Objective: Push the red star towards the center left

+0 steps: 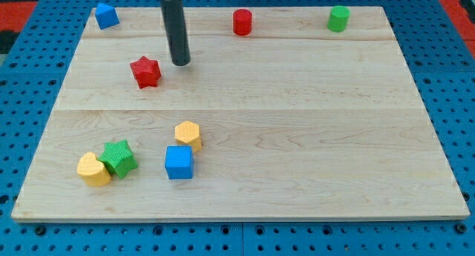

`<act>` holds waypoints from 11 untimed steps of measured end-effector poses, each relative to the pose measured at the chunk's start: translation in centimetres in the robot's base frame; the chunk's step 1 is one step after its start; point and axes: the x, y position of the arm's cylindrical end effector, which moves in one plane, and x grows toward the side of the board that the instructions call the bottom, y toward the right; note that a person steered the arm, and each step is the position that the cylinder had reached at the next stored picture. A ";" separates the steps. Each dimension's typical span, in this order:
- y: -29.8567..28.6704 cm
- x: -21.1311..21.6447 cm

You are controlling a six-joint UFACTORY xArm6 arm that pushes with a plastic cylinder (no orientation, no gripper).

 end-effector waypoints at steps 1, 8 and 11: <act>-2.8 1.5; -6.6 7.9; -11.5 7.2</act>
